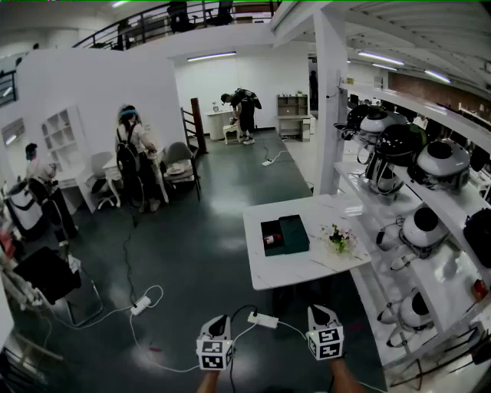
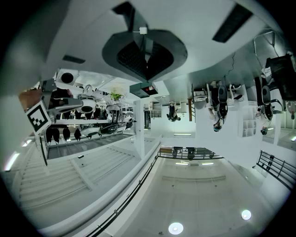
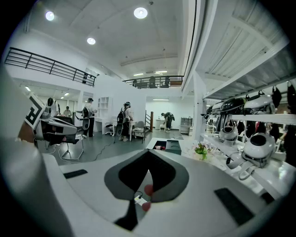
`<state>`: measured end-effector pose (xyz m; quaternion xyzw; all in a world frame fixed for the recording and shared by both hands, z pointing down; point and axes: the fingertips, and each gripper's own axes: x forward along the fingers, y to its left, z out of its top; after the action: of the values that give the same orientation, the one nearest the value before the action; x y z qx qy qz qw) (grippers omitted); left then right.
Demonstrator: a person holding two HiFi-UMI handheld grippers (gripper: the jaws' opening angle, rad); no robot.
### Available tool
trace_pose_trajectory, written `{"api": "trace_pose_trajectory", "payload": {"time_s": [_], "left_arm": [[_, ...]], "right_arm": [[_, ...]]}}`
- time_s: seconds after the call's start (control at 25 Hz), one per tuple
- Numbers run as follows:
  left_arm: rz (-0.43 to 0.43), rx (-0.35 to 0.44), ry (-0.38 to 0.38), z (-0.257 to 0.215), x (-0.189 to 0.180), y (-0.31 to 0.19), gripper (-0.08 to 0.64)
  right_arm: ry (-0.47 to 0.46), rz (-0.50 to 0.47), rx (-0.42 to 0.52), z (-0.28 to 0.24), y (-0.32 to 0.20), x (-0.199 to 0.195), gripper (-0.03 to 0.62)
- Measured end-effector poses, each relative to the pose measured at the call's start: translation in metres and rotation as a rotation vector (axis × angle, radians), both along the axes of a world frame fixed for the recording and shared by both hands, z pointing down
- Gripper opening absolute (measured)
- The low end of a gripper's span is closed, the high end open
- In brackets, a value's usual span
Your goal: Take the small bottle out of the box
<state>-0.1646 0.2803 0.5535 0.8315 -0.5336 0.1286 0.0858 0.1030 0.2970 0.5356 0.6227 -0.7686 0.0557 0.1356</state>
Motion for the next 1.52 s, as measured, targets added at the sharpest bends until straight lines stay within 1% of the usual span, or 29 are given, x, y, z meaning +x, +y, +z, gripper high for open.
{"api": "trace_pose_trajectory", "payload": {"time_s": [0.32, 0.52, 0.8, 0.96, 1.12, 1.28, 1.52], "left_arm": [[-0.011, -0.001, -0.004, 0.0, -0.002, -0.003, 0.018], [-0.018, -0.011, -0.005, 0.005, 0.006, -0.005, 0.018], [-0.009, -0.004, -0.004, 0.005, 0.034, -0.019, 0.018], [-0.012, -0.008, 0.0, 0.006, 0.055, -0.026, 0.018], [-0.025, -0.012, -0.004, 0.015, 0.074, -0.033, 0.018], [-0.033, -0.019, -0.002, 0.023, 0.081, -0.036, 0.018], [-0.041, -0.04, -0.025, 0.036, 0.081, -0.041, 0.018]], "right_arm": [[-0.003, -0.013, 0.001, -0.002, -0.01, 0.0, 0.02], [-0.002, -0.032, -0.009, 0.003, -0.014, 0.002, 0.02], [-0.012, -0.051, 0.009, 0.003, -0.027, 0.018, 0.02], [-0.02, -0.065, -0.002, 0.007, -0.034, 0.034, 0.02], [-0.008, -0.092, -0.018, 0.018, -0.043, 0.05, 0.02], [-0.005, -0.102, -0.033, 0.027, -0.047, 0.057, 0.02], [0.004, -0.116, -0.057, 0.04, -0.057, 0.062, 0.02]]}}
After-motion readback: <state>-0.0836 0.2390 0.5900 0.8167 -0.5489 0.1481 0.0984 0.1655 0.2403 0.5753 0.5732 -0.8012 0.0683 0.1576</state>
